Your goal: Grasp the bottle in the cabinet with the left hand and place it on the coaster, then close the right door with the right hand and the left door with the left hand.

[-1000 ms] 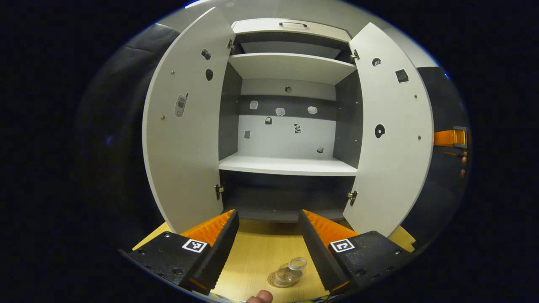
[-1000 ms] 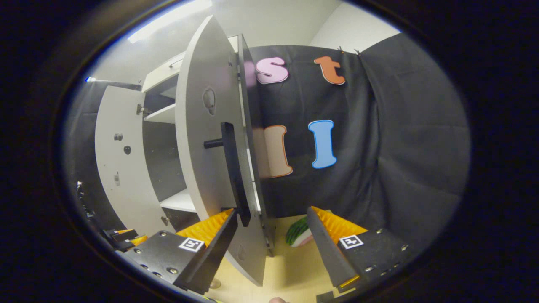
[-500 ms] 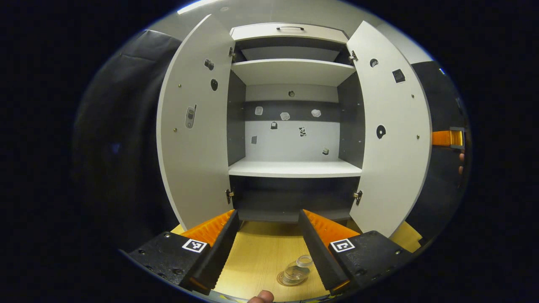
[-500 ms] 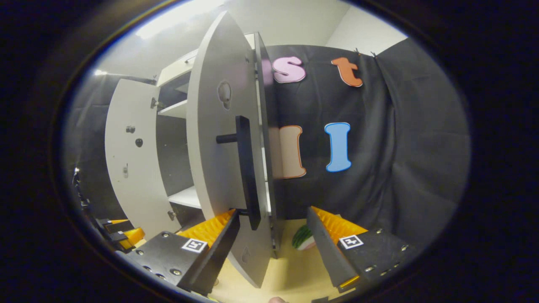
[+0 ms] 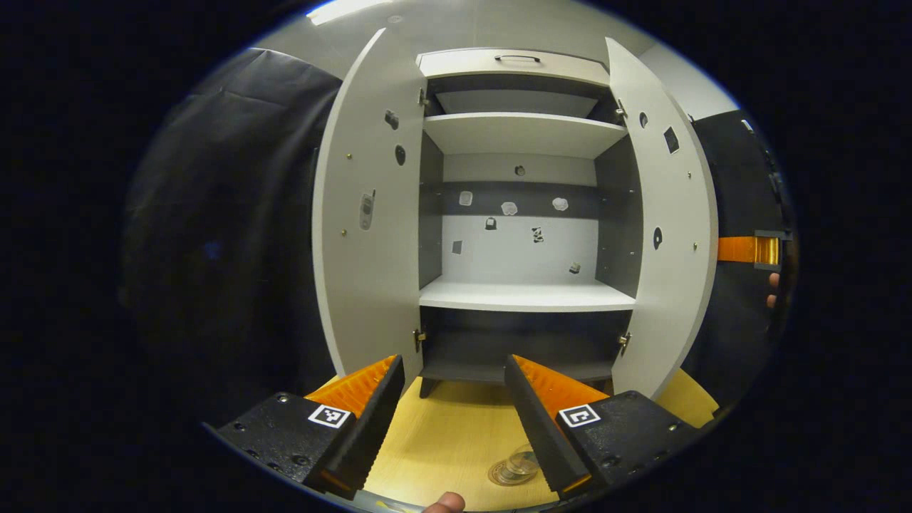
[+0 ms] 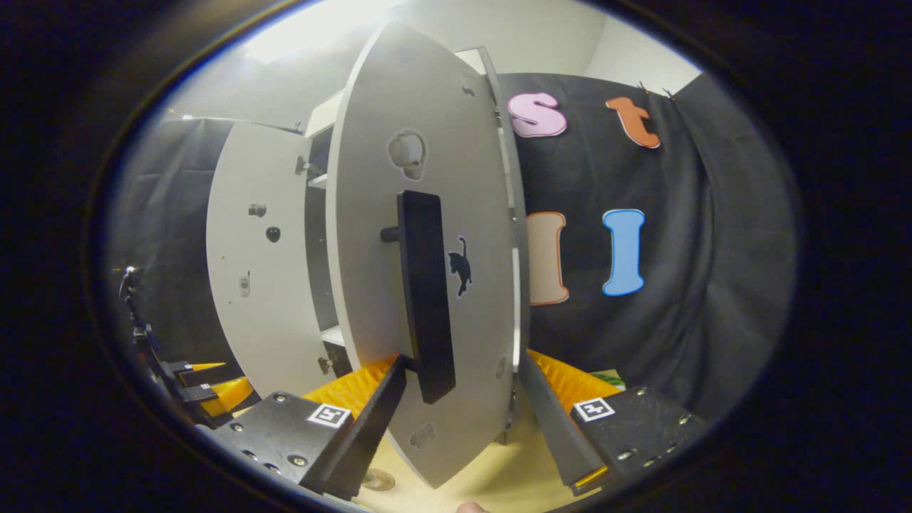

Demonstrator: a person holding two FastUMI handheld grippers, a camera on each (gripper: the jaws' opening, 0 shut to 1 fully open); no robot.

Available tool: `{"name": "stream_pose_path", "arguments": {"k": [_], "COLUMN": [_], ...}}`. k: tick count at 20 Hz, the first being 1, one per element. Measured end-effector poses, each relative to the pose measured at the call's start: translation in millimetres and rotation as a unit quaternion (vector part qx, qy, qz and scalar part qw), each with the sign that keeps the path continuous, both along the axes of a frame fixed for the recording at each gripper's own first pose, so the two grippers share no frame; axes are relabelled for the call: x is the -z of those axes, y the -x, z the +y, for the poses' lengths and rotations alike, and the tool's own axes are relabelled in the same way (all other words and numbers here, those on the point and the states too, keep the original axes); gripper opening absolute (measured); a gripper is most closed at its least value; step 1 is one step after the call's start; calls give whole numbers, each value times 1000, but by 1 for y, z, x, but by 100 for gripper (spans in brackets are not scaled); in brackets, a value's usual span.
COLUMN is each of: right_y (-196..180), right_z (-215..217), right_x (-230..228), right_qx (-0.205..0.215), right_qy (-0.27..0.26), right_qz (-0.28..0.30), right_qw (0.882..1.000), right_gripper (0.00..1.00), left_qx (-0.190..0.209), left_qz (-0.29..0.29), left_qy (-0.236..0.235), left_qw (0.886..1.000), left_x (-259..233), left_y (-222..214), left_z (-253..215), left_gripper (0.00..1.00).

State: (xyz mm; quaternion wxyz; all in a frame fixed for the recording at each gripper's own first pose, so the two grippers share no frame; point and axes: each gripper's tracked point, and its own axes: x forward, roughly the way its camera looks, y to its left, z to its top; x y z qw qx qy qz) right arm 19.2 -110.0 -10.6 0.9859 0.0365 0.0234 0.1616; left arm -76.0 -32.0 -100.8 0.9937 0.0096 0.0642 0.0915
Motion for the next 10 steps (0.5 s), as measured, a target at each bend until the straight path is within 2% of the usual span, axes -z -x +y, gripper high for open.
{"name": "stream_pose_path", "arguments": {"k": [10], "right_y": [-37], "right_z": [75], "right_x": [2], "right_qx": [-9], "right_qy": [-20], "right_qz": [12], "right_qw": [1000], "right_gripper": [100], "left_qx": [-34], "left_qz": [10], "left_qy": [9], "left_qw": [999], "left_x": [2], "left_y": [5], "left_z": [57], "left_gripper": [91]}}
